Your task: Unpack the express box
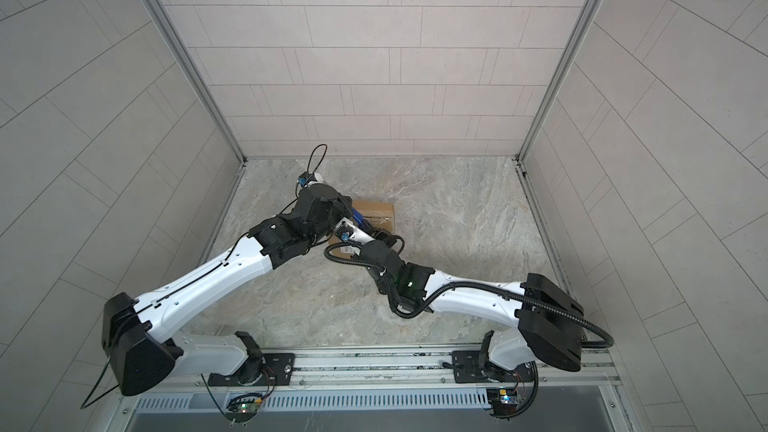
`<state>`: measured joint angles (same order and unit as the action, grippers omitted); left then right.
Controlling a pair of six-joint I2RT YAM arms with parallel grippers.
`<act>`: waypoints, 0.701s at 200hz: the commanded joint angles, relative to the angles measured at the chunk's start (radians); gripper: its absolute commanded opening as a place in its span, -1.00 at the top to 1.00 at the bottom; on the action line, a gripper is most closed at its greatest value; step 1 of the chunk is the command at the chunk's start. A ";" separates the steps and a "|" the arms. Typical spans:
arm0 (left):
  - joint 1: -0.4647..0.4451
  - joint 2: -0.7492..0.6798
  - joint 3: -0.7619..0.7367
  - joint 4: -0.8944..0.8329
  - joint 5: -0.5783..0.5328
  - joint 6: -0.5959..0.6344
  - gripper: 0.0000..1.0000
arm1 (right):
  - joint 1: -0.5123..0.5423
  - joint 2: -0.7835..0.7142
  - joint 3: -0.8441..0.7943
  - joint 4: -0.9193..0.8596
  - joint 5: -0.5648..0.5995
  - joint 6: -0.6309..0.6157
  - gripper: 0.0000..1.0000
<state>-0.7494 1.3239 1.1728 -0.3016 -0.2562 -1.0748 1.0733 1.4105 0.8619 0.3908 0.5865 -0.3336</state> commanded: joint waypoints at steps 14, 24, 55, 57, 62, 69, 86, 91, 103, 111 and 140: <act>0.000 -0.026 -0.017 0.054 0.040 0.015 1.00 | 0.007 -0.001 0.017 0.010 -0.039 -0.009 1.00; 0.001 -0.026 -0.019 0.060 0.046 0.013 1.00 | 0.007 -0.004 0.017 0.007 -0.043 -0.004 1.00; 0.002 -0.032 -0.022 0.074 0.057 0.018 1.00 | 0.007 -0.015 0.010 0.004 -0.053 0.008 1.00; 0.002 -0.032 -0.022 0.073 0.058 0.017 1.00 | 0.006 -0.016 0.011 0.004 -0.054 0.009 1.00; 0.003 -0.034 -0.024 0.075 0.059 0.017 1.00 | 0.007 -0.016 0.011 0.003 -0.054 0.010 1.00; 0.004 -0.035 -0.025 0.080 0.063 0.019 0.96 | 0.007 -0.018 0.011 -0.001 -0.056 0.011 1.00; 0.005 -0.040 -0.035 0.102 0.077 0.024 0.45 | 0.007 -0.023 0.014 -0.005 -0.059 0.022 1.00; 0.006 -0.042 -0.040 0.113 0.084 0.025 0.19 | 0.007 -0.024 0.015 -0.011 -0.060 0.026 1.00; 0.005 -0.047 -0.047 0.133 0.091 0.026 -0.42 | 0.007 -0.032 0.024 -0.031 -0.060 0.041 1.00; 0.005 -0.051 -0.046 0.139 0.095 0.032 -0.71 | 0.007 -0.040 0.024 -0.042 -0.060 0.053 1.00; 0.006 -0.076 -0.055 0.162 0.088 0.046 -1.00 | 0.005 -0.074 0.019 -0.072 -0.057 0.099 1.00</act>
<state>-0.7403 1.2953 1.1378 -0.1997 -0.1787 -1.0592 1.0752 1.3888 0.8619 0.3450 0.5400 -0.2844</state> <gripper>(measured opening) 0.986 0.163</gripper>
